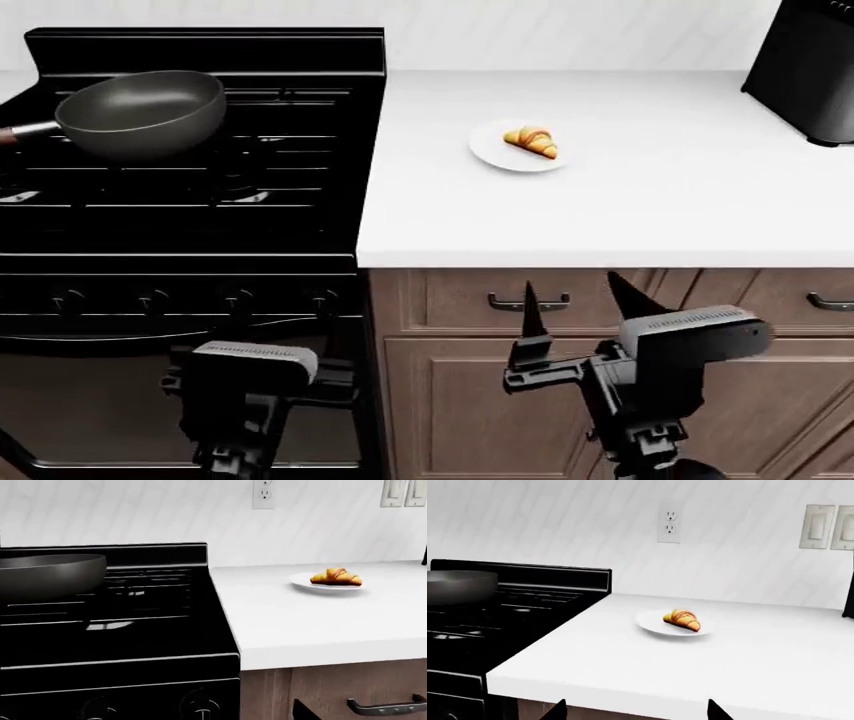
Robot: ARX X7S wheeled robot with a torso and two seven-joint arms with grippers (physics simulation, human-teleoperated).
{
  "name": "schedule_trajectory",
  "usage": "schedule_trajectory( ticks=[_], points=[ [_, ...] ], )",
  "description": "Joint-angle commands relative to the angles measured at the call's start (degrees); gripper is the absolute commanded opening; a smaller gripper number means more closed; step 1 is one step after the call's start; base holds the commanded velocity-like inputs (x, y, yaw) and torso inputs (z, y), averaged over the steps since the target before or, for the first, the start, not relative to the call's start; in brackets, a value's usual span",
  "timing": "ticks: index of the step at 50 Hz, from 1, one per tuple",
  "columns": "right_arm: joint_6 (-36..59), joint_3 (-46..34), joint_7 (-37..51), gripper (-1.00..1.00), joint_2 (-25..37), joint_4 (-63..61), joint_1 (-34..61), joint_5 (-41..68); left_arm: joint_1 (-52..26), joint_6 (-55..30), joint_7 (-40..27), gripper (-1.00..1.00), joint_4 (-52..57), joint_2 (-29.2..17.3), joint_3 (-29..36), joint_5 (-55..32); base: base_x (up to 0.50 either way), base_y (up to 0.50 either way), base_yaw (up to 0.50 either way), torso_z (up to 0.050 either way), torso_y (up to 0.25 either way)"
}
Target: Pick the croissant and place it on the pan. Then turn on the stove to warm the croissant.
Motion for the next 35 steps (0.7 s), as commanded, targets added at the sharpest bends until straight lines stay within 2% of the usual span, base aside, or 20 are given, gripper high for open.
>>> schedule_trajectory(
  ticks=[1, 7, 12, 15, 18, 23, 28, 31, 35],
  points=[
    [27.1, 5.3, -0.1, 1.0, 4.3, -19.2, 10.9, 13.7, -4.7, -23.4, -0.4, 1.0, 20.8, -2.5, -3.7, -9.9, 0.0, 0.0, 0.0, 0.05, 0.074],
    [49.4, 15.8, 3.8, 1.0, 3.0, -27.4, 20.6, 28.5, -8.5, -38.2, -1.8, 1.0, 27.5, -3.4, -8.7, -17.1, 0.0, 0.0, 0.0, 0.05, 0.074],
    [61.9, 24.6, 20.4, 1.0, 5.5, -27.4, 28.1, 54.9, -11.3, -48.1, -3.3, 1.0, 33.0, -4.4, -13.2, -22.6, 0.0, 0.0, 0.0, 0.023, 0.033],
    [60.2, 24.3, 38.4, 1.0, 10.1, -22.9, 30.7, 75.5, -13.7, -50.7, -9.5, 1.0, 33.2, -6.5, -16.9, -33.9, 0.0, 0.0, 0.0, 0.0, 0.0],
    [56.3, 21.4, 47.7, 1.0, 14.4, -20.8, 31.7, 85.2, -15.0, -51.2, -14.3, 1.0, 33.1, -8.5, -19.6, -40.9, 0.0, 0.0, 0.0, 0.0, 0.0],
    [52.8, 18.7, 54.6, 1.0, 20.7, -19.2, 32.7, 92.2, -18.9, -53.3, -18.2, 1.0, 32.9, -12.0, -21.9, -49.6, 0.0, 0.0, 0.0, 0.0, 0.0],
    [49.8, 18.8, 57.6, 1.0, 23.2, -19.2, 31.3, 95.8, -25.1, -55.6, -25.0, 1.0, 32.2, -15.1, -24.4, -62.3, 0.0, 0.0, 0.0, 0.0, 0.0],
    [48.5, 19.0, 58.8, 1.0, 24.0, -19.1, 31.4, 96.6, -25.8, -56.5, -28.3, 1.0, 30.9, -15.8, -25.0, -68.0, 0.0, 0.0, 0.0, 0.0, 0.0],
    [47.2, 18.6, 60.0, 1.0, 24.7, -18.3, 31.3, 97.4, -25.9, -56.7, -30.1, 1.0, 30.0, -16.4, -24.6, -70.9, 0.0, 0.0, 0.0, 0.0, 0.0]
  ],
)
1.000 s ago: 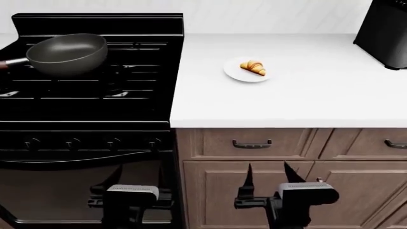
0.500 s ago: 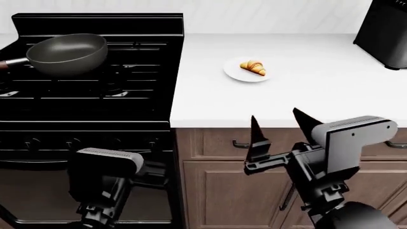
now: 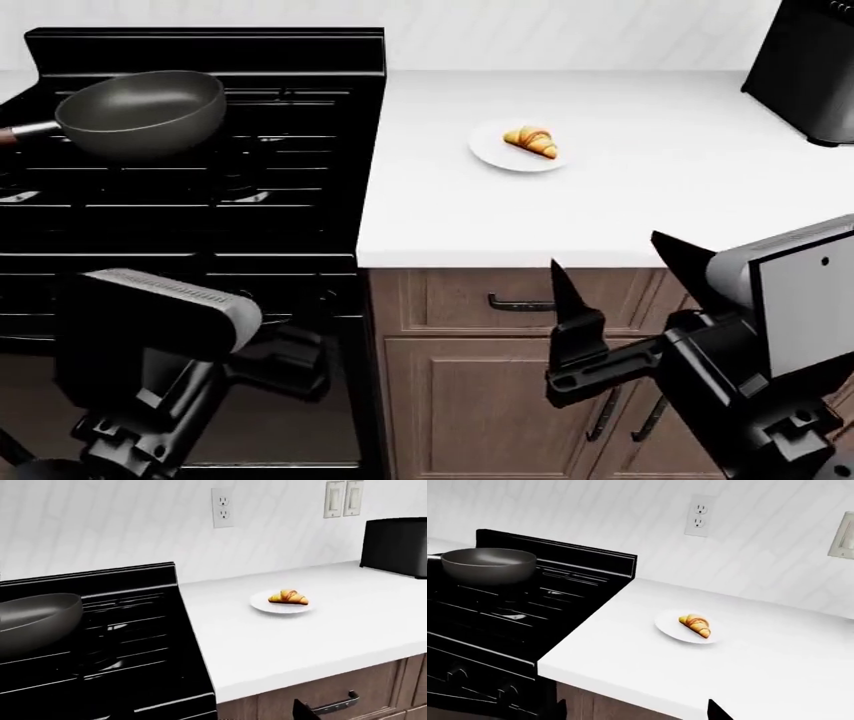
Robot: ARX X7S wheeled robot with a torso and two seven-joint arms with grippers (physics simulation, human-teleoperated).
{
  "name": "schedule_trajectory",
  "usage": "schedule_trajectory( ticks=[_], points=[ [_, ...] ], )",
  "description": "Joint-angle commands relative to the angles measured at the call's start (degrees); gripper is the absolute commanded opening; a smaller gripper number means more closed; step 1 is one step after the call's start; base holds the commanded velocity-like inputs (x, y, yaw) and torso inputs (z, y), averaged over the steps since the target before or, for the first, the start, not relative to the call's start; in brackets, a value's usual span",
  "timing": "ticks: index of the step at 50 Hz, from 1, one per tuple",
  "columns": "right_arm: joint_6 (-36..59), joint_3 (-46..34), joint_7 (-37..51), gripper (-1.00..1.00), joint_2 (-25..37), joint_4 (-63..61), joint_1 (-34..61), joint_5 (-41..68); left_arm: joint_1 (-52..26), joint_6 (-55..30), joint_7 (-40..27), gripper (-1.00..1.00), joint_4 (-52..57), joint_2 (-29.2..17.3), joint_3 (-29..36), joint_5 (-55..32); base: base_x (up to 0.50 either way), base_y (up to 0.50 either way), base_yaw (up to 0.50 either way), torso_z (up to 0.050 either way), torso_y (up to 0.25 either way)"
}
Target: Pick the croissant and place it on the pan. Then turn on the stove to warm the croissant.
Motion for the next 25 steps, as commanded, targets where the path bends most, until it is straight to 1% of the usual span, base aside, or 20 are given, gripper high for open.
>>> schedule_trajectory(
  ticks=[1, 4, 8, 21, 25],
  points=[
    [-2.1, -0.2, 10.1, 1.0, 5.1, 1.2, 1.6, 11.9, -5.2, -4.9, -10.0, 1.0, -1.3, -3.8, -3.2, -18.0, 0.0, 0.0, 0.0, 0.0, 0.0],
    [-3.4, -0.8, 10.9, 1.0, 5.4, 1.4, 1.9, 13.4, -6.3, -5.0, -12.9, 1.0, -3.0, -4.1, -2.4, -21.0, 0.0, 0.0, 0.0, 0.0, 0.0],
    [-4.4, -0.6, 11.1, 1.0, 5.3, 2.3, 1.5, 13.5, -6.3, -5.0, -13.1, 1.0, -3.8, -3.7, -1.0, -21.0, 0.13, 0.0, 0.0, 0.0, 0.0],
    [-5.5, -1.6, 10.7, 1.0, 5.2, 3.3, 2.0, 13.9, -5.9, -3.6, -12.8, 1.0, -4.9, -4.3, -0.2, -19.8, 0.5, 0.0, 0.0, 0.0, 0.0],
    [-5.8, -1.7, 10.8, 1.0, 5.4, 3.2, 2.1, 14.1, -6.1, -3.2, -13.5, 1.0, -5.1, -4.6, -0.1, -20.7, 0.5, 0.0, 0.0, 0.0, 0.0]
  ],
)
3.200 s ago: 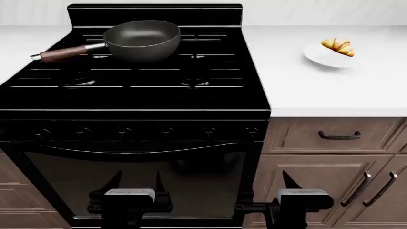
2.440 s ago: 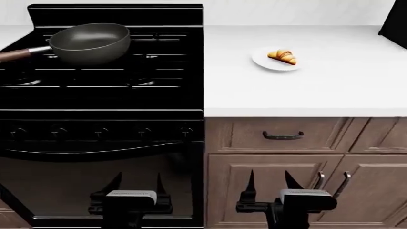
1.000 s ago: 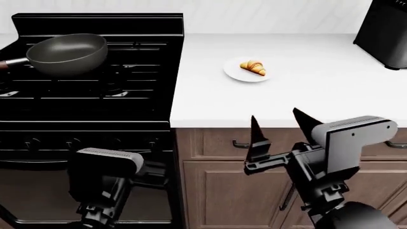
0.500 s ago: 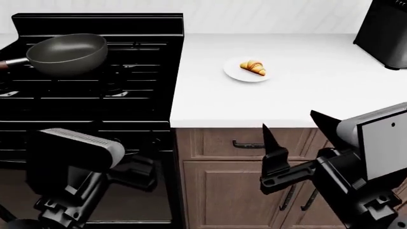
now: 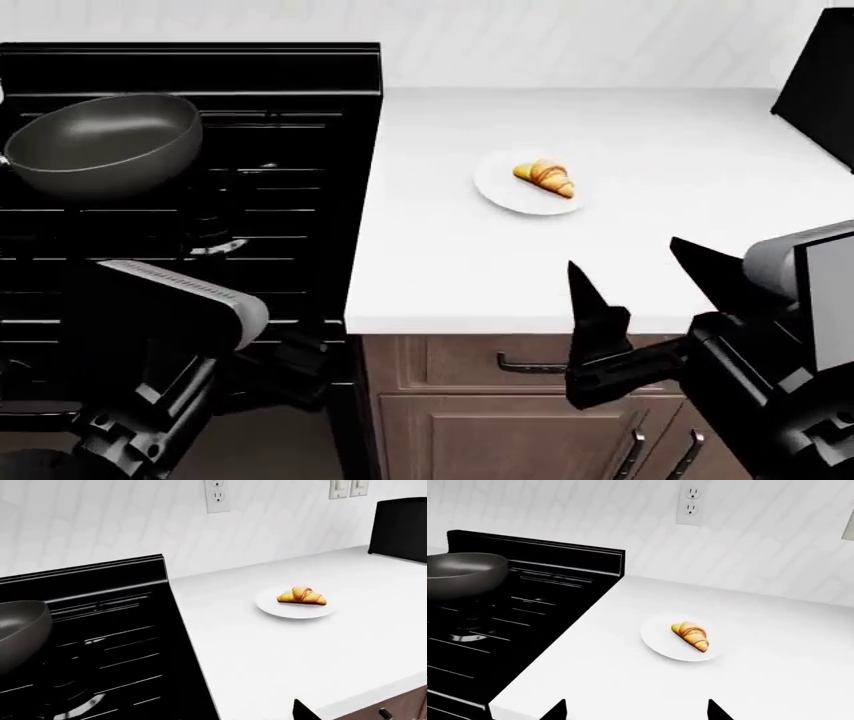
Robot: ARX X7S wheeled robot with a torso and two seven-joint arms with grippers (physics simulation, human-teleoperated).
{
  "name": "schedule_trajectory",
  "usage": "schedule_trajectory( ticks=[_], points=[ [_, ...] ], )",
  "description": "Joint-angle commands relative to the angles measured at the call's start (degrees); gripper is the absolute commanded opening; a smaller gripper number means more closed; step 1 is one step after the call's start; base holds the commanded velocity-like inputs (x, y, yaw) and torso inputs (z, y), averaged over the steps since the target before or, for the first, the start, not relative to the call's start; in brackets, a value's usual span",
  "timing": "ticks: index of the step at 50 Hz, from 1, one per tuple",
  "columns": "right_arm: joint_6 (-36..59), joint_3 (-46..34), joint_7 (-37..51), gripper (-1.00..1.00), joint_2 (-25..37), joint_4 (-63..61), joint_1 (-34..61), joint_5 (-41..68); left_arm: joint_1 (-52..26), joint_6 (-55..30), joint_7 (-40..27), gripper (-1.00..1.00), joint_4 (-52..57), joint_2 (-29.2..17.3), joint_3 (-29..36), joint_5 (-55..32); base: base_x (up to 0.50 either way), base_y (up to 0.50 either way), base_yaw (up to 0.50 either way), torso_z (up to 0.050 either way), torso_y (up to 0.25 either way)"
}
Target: Pick the croissant and place it on the pan. Then turn on the stove to warm the croissant.
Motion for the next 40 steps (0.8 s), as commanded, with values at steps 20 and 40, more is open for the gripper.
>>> schedule_trajectory(
  ticks=[20, 40],
  points=[
    [-5.5, -4.5, 5.4, 1.0, 3.4, 0.8, 3.4, 6.5, -0.9, 2.7, -6.1, 1.0, -1.0, -3.0, 1.1, -8.1, 0.5, 0.0, 0.0, 0.0, 0.001],
    [-3.1, -17.9, 6.9, 1.0, 9.8, 8.6, 17.0, 14.3, 0.6, 4.3, -4.1, 1.0, -0.8, -2.7, 1.3, -6.5, 0.17, 0.0, 0.0, 0.0, 0.001]
  ],
)
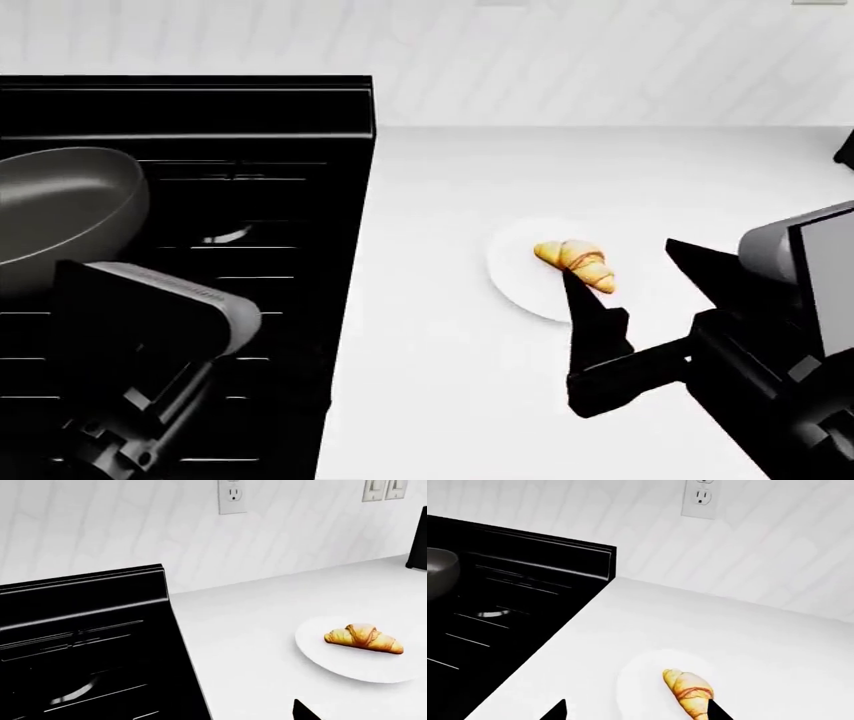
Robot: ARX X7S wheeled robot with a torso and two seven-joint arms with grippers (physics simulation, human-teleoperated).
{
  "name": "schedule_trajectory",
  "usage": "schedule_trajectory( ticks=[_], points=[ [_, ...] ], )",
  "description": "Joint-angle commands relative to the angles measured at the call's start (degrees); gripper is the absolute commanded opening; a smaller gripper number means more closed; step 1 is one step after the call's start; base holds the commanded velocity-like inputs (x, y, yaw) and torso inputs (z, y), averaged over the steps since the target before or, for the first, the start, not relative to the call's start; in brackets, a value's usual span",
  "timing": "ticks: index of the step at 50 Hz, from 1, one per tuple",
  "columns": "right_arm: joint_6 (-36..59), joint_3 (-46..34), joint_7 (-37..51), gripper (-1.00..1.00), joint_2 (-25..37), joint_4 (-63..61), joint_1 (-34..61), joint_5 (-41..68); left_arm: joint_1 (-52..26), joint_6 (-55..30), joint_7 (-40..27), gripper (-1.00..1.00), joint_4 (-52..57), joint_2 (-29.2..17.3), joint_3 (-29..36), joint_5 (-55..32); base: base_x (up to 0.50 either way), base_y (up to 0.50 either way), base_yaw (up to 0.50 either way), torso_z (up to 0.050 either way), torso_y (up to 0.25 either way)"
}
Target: Pick the croissant and place it on the pan. Then turn on the stove to warm the croissant.
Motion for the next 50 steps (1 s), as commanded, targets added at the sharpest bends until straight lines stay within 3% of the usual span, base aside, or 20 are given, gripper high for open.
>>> schedule_trajectory(
  ticks=[1, 11, 19, 27, 36, 50],
  points=[
    [2.3, -10.2, 0.8, 1.0, 3.8, 7.3, 11.6, 5.1, 0.7, 0.7, 0.9, 1.0, 0.2, 0.0, 0.4, 0.9, 0.0, 0.0, 0.0, 0.0, 0.0],
    [7.6, -15.4, -3.2, 1.0, 1.5, 17.6, 20.2, 1.3, 1.2, 1.1, 3.3, 1.0, -0.3, 0.0, 0.8, 3.2, 0.0, 0.0, 0.0, 0.0, 0.0],
    [12.3, -15.4, -10.9, 1.0, -2.5, 24.0, 20.9, -6.9, 0.9, 1.7, 2.6, 1.0, -0.7, -0.9, 0.9, 1.5, 0.0, 0.0, 0.0, 0.0, 0.0],
    [17.2, -15.5, -23.3, 1.0, -6.0, 28.6, 21.2, -20.7, -0.4, 2.1, 0.5, 1.0, -1.4, -2.1, 1.7, -1.2, 0.0, 0.0, 0.0, 0.0, 0.0],
    [17.5, -21.7, -41.2, 1.0, -5.8, 31.0, 24.8, -38.7, -0.3, 2.3, 1.6, 1.0, -1.7, -2.0, 2.3, -0.2, 0.0, 0.0, 0.0, 0.0, 0.0],
    [12.7, -31.3, -56.7, 1.0, -2.8, 36.2, 28.3, -51.4, -0.3, 3.0, 0.8, 1.0, -1.6, -2.3, 2.9, -0.2, 0.0, 0.0, 0.0, 0.0, 0.0]
  ],
)
